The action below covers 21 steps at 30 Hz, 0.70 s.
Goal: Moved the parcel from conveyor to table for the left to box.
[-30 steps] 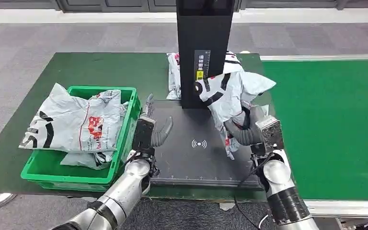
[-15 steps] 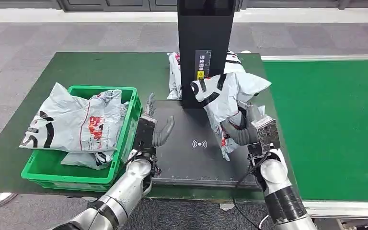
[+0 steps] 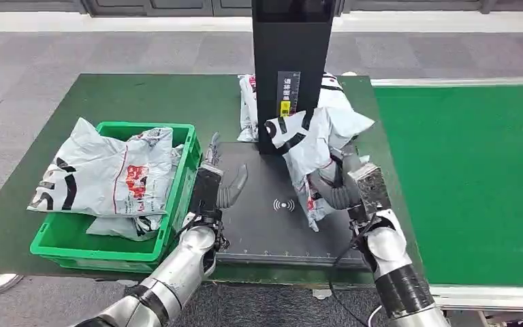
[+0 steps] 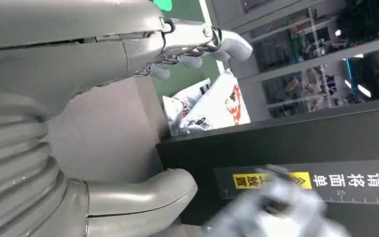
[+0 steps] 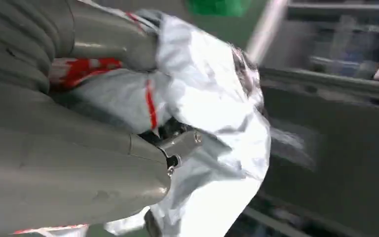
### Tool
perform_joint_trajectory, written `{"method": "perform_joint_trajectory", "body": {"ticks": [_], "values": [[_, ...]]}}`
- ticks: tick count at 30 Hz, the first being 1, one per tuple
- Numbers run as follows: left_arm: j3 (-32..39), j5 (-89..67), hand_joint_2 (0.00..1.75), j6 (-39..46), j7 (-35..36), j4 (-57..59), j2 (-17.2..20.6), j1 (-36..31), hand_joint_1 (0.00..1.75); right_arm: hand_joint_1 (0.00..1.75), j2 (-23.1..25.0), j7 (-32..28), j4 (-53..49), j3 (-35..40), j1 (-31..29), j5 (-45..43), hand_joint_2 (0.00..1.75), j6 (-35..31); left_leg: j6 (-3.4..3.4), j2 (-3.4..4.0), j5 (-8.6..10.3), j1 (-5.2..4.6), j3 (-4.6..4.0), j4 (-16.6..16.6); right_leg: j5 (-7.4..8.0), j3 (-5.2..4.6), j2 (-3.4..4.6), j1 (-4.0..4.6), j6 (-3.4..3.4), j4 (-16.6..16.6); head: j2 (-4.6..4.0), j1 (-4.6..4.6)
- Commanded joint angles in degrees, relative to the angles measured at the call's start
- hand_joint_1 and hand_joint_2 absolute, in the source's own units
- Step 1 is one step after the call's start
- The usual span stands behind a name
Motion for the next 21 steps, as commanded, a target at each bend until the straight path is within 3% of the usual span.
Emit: {"method": "perform_joint_trajectory", "body": {"ticks": [1,4,5,6,7,15,16,21], "values": [[-0.91,-0.53,1.75,3.02,0.22,2.79,0.37,-2.25,0.0,0.0,1.74,-1.47,31.43,14.62,-6.63,12.87,0.0,1.34,0.01,0.22,-0.05,0.09,0.17,-0.06,0.05,0.16,0.2,0.1,-0.01,-0.13,0.02,0.0],[-1.05,-0.19,1.75,4.4,0.22,0.03,1.62,0.13,0.0,0.0,0.94,-0.53,29.58,14.46,-4.62,16.51,0.0,-2.45,0.03,0.06,0.02,0.11,0.33,-0.22,0.06,0.34,0.01,0.12,0.0,-0.32,0.0,0.0],[-0.72,-0.3,1.75,4.83,0.22,-1.94,1.94,1.12,0.0,0.0,0.93,-6.13,27.24,13.77,-3.68,16.74,0.0,-5.44,0.02,-0.07,-0.01,0.02,0.2,-0.11,-0.03,0.2,-0.09,0.03,0.01,-0.12,0.0,-0.02],[-0.76,-0.43,1.75,4.5,0.22,-2.53,2.25,1.67,0.0,0.0,1.22,-6.45,26.82,13.06,-3.31,16.43,0.0,-5.96,0.03,-0.04,-0.03,0.06,0.26,-0.15,-0.01,0.27,-0.07,0.07,0.01,-0.2,0.0,-0.02],[-0.71,-0.52,1.75,3.97,0.22,-2.59,2.3,1.73,0.0,0.0,1.23,-6.05,25.13,12.06,-2.39,16.34,1.75,-7.19,0.05,0.04,-0.04,0.09,0.36,-0.23,0.02,0.37,0.01,0.11,0.02,-0.32,0.0,0.0],[0.34,-1.39,1.75,2.65,0.22,-2.36,2.07,0.57,0.0,0.0,1.34,-7.25,18.8,7.67,1.88,17.31,1.75,-7.36,0.07,-0.15,-0.03,0.05,0.24,-0.16,-0.06,0.33,-0.18,0.09,0.07,-0.3,0.0,-0.02],[0.43,-1.45,1.75,2.66,0.22,-2.49,2.1,0.55,0.0,0.0,1.77,-8.07,17.68,6.49,2.25,16.93,0.0,-8.92,0.06,-0.09,-0.04,-0.01,0.15,-0.08,-0.07,0.18,-0.09,0.03,0.07,-0.17,0.0,0.0],[0.26,-1.72,1.75,3.56,0.22,-3.76,2.23,0.64,0.0,0.0,2.86,-10.41,11.37,1.27,4.12,13.26,0.0,-13.54,0.09,-0.05,-0.06,0.01,0.16,-0.12,-0.06,0.2,-0.11,0.05,0.06,-0.22,0.0,-0.02]]}}
